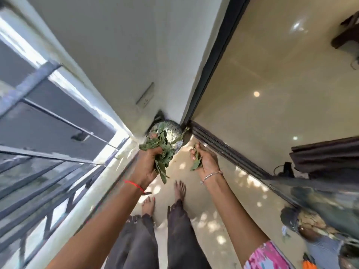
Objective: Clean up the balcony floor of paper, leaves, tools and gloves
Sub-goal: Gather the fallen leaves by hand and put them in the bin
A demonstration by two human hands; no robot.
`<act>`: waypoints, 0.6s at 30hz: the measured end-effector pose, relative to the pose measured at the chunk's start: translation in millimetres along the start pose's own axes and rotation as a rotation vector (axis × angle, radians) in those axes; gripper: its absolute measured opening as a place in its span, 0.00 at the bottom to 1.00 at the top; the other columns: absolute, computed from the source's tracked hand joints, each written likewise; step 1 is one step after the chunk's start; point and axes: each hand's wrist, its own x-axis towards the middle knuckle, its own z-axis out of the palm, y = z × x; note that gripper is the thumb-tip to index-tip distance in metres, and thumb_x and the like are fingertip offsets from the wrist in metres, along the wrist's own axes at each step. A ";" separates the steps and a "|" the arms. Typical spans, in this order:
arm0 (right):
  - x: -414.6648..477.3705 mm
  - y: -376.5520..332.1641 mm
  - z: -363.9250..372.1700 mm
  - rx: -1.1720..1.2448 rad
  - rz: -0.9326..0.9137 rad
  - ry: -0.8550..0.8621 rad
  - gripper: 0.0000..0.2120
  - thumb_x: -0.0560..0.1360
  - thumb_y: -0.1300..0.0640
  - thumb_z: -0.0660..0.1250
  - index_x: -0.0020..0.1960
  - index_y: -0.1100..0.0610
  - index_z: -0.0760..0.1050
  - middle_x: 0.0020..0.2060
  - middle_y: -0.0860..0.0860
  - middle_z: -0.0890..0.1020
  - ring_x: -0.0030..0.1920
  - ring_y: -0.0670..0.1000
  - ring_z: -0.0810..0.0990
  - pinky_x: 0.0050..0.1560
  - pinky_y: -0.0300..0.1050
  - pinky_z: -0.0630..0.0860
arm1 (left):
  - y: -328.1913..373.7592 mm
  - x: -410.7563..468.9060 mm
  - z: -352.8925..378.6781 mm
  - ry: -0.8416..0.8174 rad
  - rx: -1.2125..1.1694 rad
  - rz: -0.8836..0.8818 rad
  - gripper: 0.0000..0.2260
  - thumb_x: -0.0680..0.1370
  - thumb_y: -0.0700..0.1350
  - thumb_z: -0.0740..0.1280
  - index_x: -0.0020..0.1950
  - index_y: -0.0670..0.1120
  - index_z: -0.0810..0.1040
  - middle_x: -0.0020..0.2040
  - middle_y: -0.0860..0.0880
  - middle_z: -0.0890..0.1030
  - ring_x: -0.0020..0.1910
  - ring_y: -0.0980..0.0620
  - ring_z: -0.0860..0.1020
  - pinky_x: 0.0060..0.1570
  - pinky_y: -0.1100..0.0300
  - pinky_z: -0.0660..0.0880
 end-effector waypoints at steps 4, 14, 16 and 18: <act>106.3 31.1 5.8 -0.243 -0.063 0.045 0.09 0.76 0.67 0.63 0.37 0.61 0.74 0.22 0.50 0.72 0.19 0.43 0.67 0.18 0.34 0.64 | -44.5 100.4 -12.4 0.084 0.033 0.062 0.16 0.67 0.24 0.58 0.45 0.42 0.71 0.38 0.41 0.71 0.33 0.47 0.70 0.23 0.64 0.73; 384.6 158.8 -4.7 -0.830 -0.206 0.039 0.06 0.75 0.60 0.65 0.40 0.52 0.76 0.31 0.47 0.76 0.34 0.49 0.75 0.35 0.40 0.74 | -168.3 387.0 -74.0 0.364 0.174 0.073 0.16 0.70 0.27 0.67 0.49 0.47 0.77 0.47 0.43 0.82 0.42 0.45 0.80 0.43 0.52 0.79; 422.8 174.9 -3.6 -0.815 -0.087 -0.025 0.06 0.76 0.56 0.63 0.41 0.55 0.73 0.32 0.48 0.73 0.33 0.47 0.72 0.34 0.39 0.70 | -183.1 419.7 -84.5 0.334 0.221 0.075 0.12 0.72 0.31 0.68 0.52 0.43 0.77 0.46 0.44 0.82 0.38 0.49 0.80 0.36 0.57 0.77; 449.2 183.6 -4.9 -0.740 0.044 -0.103 0.09 0.77 0.53 0.60 0.51 0.57 0.76 0.43 0.51 0.77 0.44 0.50 0.77 0.47 0.40 0.74 | -187.7 433.0 -90.3 0.229 0.203 -0.020 0.17 0.73 0.46 0.69 0.59 0.40 0.76 0.47 0.46 0.81 0.37 0.53 0.79 0.33 0.63 0.75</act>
